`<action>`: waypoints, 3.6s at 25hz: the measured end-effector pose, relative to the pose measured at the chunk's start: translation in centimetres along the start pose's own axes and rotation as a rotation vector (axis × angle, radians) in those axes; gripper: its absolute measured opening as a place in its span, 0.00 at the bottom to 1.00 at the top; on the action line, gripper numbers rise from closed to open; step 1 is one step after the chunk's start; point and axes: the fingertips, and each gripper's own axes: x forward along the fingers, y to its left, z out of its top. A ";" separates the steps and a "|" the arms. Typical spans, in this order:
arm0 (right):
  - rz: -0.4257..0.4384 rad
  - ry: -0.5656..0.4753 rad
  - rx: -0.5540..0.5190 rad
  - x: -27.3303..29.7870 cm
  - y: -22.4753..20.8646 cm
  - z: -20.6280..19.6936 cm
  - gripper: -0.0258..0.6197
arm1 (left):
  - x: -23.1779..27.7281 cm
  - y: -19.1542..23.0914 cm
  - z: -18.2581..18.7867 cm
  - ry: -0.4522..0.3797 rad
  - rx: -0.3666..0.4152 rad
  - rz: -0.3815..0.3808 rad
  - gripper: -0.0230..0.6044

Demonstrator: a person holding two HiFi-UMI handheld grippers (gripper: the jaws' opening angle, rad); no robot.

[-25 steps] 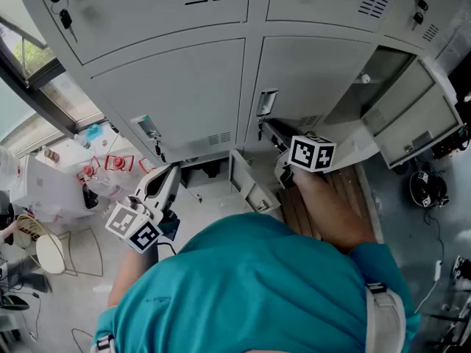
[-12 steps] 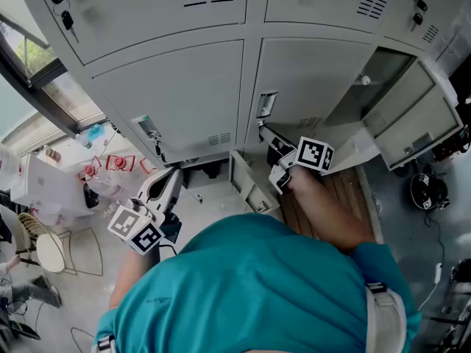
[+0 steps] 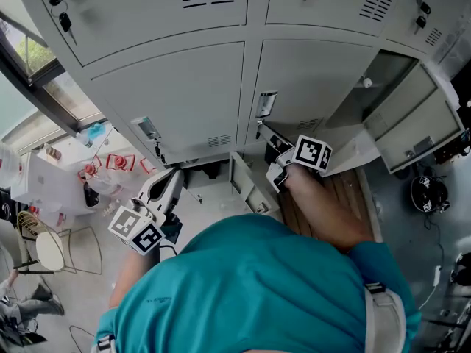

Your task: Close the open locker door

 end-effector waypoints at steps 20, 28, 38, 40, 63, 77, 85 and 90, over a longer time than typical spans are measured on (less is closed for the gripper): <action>-0.365 0.233 -1.070 0.6 0.9 -0.7 0.11 | -0.1 0.4 -0.2 -0.002 -0.001 -0.001 0.04; -0.418 0.272 -1.264 0.7 1.3 -1.2 0.12 | -0.3 0.4 -0.4 0.004 0.000 -0.010 0.04; -0.323 0.198 -1.104 0.2 2.0 -1.1 0.24 | -1.1 0.2 -0.1 -0.004 0.004 -0.006 0.04; -0.267 0.181 -1.066 -0.3 2.8 -1.1 0.28 | -1.2 0.2 0.0 -0.008 0.008 -0.004 0.04; 0.108 -0.118 -0.862 -7.5 12.5 3.8 0.04 | -0.8 0.6 4.2 -0.119 0.067 0.061 0.04; 0.059 -0.069 -0.852 -9.6 9.5 4.6 0.04 | 2.3 -3.0 1.4 -0.061 0.087 -0.015 0.04; 0.002 -0.112 -0.834 -18.6 4.8 8.6 0.04 | 9.6 -11.3 -1.1 -0.003 0.110 -0.100 0.04; -0.013 -0.150 -0.830 -27.8 0.7 13.3 0.04 | 16.3 -19.7 -3.1 0.014 0.130 -0.134 0.04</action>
